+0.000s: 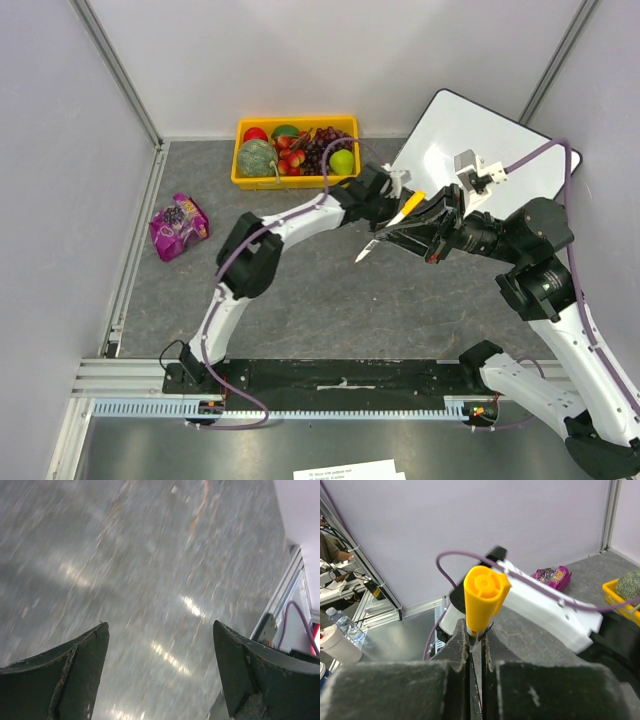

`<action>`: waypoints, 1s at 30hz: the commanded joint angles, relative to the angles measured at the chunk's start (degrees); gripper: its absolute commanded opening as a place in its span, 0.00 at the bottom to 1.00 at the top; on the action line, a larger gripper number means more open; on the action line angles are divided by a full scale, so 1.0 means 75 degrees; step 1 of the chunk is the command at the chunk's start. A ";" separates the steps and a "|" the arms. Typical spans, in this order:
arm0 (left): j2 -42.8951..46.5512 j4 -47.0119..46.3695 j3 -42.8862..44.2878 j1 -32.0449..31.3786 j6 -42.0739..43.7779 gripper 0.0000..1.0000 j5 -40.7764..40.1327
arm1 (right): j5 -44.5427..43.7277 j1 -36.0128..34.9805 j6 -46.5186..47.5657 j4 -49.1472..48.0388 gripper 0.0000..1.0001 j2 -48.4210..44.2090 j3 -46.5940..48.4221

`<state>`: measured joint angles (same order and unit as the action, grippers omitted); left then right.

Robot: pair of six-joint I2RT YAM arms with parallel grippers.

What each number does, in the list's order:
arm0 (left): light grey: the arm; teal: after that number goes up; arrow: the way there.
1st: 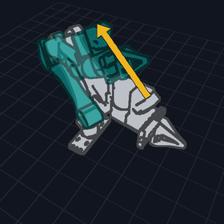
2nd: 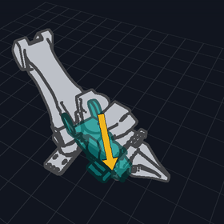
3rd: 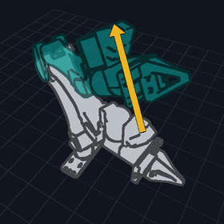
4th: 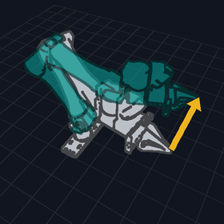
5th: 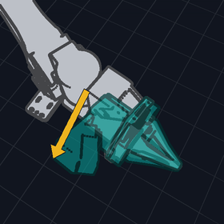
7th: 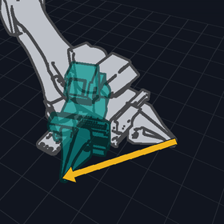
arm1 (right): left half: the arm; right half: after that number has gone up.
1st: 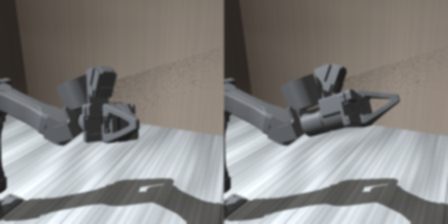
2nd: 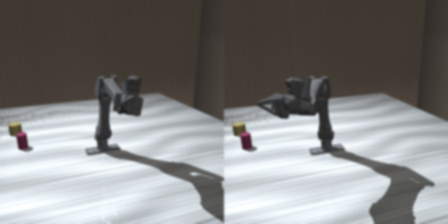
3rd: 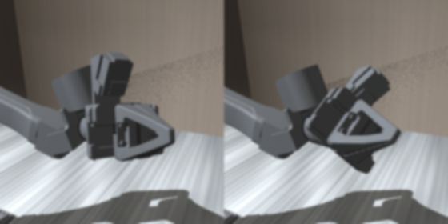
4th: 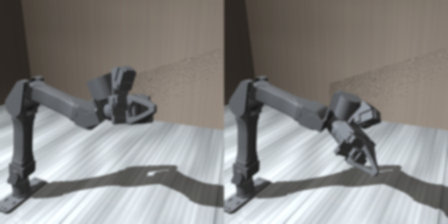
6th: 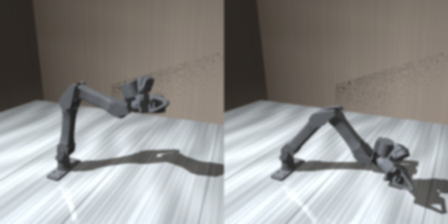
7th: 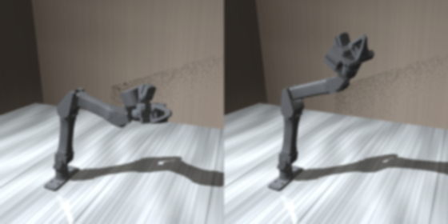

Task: Write a sentence on the whiteboard
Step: Pass from the right arm to the left

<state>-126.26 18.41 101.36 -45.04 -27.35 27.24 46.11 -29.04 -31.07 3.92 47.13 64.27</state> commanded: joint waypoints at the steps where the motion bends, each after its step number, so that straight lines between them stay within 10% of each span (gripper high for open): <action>1: -0.1409 0.0801 0.2394 -0.0510 0.0096 0.89 -0.0210 | -0.0183 0.0004 -0.0193 -0.0183 0.00 -0.0074 0.0407; 14: -0.2843 -0.0240 0.4240 -0.0722 -0.0537 0.84 -0.0715 | -0.0511 0.0028 0.0192 0.0179 0.00 0.0102 0.0407; 23: 0.1828 -0.3215 -0.1708 0.0506 -0.0560 0.87 0.0046 | -0.1003 0.0016 0.1025 0.1106 0.00 0.0383 0.0372; 30: 0.5135 -0.2750 -0.3810 0.1913 0.0037 0.88 0.1358 | -0.0839 0.0028 0.1084 0.1176 0.00 0.0676 0.0161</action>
<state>-100.86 1.45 76.77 -34.22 -29.67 29.45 39.57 -29.02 -24.25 12.25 51.16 65.80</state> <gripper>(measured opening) 0.875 0.049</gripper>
